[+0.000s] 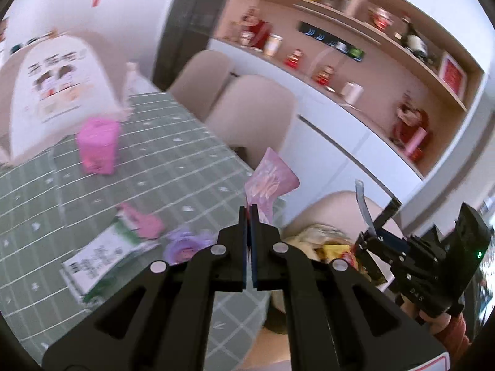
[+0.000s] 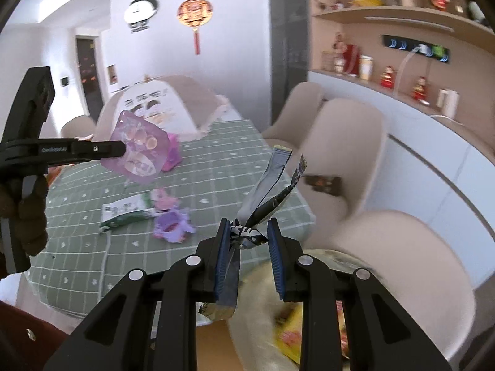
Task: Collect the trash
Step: 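Carry the foil strip to the trash bag with the right gripper while the left carries a pink wrapper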
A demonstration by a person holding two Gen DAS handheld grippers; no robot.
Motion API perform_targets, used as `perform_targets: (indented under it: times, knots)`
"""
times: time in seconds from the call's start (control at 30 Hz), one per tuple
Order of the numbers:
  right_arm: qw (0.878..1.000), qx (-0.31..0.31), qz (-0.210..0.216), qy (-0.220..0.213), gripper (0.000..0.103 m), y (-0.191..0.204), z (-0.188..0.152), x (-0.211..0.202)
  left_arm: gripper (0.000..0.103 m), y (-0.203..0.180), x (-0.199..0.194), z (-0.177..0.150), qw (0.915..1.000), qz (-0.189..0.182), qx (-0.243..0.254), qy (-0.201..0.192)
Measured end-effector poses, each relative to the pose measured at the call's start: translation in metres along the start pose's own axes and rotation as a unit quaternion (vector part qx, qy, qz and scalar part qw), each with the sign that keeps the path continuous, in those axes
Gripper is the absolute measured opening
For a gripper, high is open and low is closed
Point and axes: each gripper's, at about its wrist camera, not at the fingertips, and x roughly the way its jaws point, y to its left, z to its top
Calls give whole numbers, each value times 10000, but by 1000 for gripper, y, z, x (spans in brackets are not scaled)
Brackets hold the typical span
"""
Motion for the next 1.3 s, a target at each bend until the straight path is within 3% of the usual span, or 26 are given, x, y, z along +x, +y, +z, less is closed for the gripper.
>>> perform_targets:
  times: [0.17, 0.47, 0.77, 0.9, 1.3]
  knots:
    - [9990, 276, -332, -111, 25, -34, -12, -32, 2, -46, 18, -9, 9984, -368, 380, 195]
    - [9960, 498, -693, -253, 25, -66, -27, -69, 2, -96, 47, -29, 9934, -685, 679, 619]
    - [9944, 659, -797, -216, 25, -82, -45, -74, 2, -129, 83, -47, 9859, -853, 937, 1095]
    - [9938, 763, -793, -153, 25, -89, -52, -68, 2, -137, 113, -58, 9812, -952, 827, 1460]
    - [9896, 1155, -839, 162, 25, -118, -75, -43, 2, -161, 185, -86, 9587, -580, 1331, 2447]
